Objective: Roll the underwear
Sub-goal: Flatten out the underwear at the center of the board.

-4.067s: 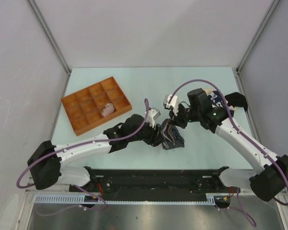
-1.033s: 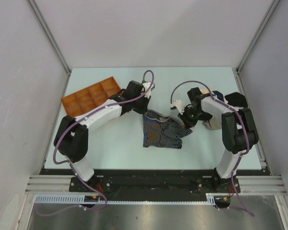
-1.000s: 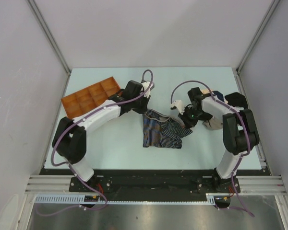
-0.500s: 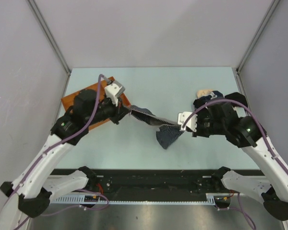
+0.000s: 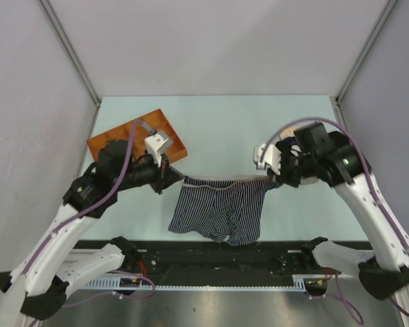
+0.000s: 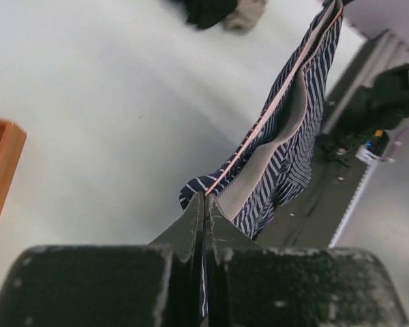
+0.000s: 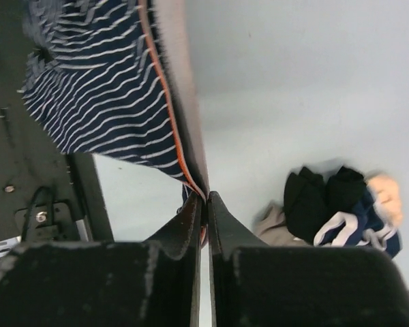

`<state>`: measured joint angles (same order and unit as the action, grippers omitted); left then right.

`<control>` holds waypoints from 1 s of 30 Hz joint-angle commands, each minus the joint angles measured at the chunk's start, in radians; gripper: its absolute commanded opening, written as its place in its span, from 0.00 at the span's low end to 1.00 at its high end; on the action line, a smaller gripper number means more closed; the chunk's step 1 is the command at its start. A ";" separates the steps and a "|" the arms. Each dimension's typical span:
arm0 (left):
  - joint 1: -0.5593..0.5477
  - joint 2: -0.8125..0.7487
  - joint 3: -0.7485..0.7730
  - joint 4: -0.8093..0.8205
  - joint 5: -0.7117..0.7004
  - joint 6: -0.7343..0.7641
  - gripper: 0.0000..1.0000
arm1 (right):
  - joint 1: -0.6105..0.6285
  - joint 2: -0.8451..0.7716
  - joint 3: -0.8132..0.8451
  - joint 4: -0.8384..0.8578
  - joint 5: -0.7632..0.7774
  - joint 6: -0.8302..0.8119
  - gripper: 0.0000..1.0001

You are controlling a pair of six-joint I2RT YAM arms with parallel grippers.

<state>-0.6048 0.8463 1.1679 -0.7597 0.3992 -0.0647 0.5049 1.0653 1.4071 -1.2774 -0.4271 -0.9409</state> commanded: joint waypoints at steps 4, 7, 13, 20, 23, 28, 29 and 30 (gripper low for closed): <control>0.104 0.399 -0.102 0.355 -0.256 -0.136 0.00 | -0.126 0.616 0.061 0.376 0.157 0.106 0.18; 0.194 0.601 -0.080 0.520 -0.371 -0.211 0.05 | -0.120 0.798 0.183 0.489 0.278 0.244 0.39; 0.198 0.685 0.058 0.531 -0.431 -0.175 0.65 | -0.189 0.803 0.205 0.579 0.153 0.332 0.48; 0.198 0.375 -0.124 0.536 -0.310 -0.038 0.79 | -0.192 0.544 -0.088 0.351 -0.314 -0.120 0.45; 0.198 0.255 -0.207 0.491 -0.226 -0.030 0.80 | -0.125 0.454 -0.262 0.285 -0.302 -0.398 0.45; 0.198 0.142 -0.335 0.441 -0.045 -0.087 0.79 | -0.062 0.337 -0.447 0.394 -0.167 -0.444 0.49; 0.192 0.122 -0.362 0.474 -0.028 -0.118 0.79 | -0.063 0.334 -0.454 0.397 -0.161 -0.449 0.50; 0.183 0.116 -0.390 0.496 0.002 -0.165 0.78 | -0.063 0.331 -0.464 0.400 -0.133 -0.447 0.51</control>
<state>-0.4042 0.9840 0.8780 -0.2600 0.2455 -0.1383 0.4511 1.4635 0.9680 -0.9028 -0.6109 -1.2747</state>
